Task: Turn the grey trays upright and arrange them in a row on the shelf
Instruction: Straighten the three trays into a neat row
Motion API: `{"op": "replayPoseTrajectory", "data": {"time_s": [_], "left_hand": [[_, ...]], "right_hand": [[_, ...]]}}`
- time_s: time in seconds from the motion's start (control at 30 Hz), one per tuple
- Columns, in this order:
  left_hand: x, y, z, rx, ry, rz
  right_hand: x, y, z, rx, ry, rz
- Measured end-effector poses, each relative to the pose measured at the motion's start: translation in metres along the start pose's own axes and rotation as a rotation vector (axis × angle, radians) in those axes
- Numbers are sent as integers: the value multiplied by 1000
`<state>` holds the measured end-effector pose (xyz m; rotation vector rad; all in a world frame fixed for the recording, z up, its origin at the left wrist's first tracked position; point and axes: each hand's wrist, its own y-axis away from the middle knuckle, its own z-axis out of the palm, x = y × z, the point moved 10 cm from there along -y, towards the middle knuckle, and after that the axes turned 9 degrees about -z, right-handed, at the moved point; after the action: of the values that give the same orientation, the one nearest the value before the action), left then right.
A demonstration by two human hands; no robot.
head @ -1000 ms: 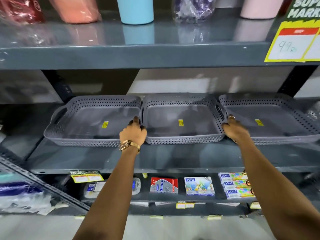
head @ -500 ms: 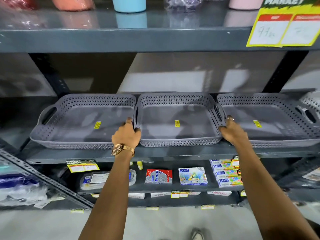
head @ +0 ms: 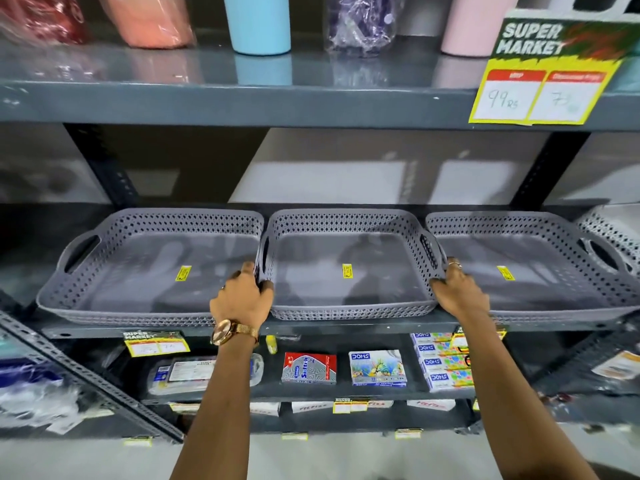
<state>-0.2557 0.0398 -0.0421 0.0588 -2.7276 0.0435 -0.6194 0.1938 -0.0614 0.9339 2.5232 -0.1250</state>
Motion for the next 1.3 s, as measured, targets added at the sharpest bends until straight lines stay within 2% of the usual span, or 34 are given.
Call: {"op": "replayPoseTrajectory", "data": {"time_s": [0.37, 0.8, 1.3], "left_hand": [[0, -2, -3, -5, 3, 48], [0, -3, -4, 1, -6, 22], [-1, -6, 2, 12, -18, 67]], "right_hand": [[-11, -7, -2, 5, -20, -66], [-7, -8, 2, 41, 60, -24], [-12, -9, -2, -8, 57, -35]]}}
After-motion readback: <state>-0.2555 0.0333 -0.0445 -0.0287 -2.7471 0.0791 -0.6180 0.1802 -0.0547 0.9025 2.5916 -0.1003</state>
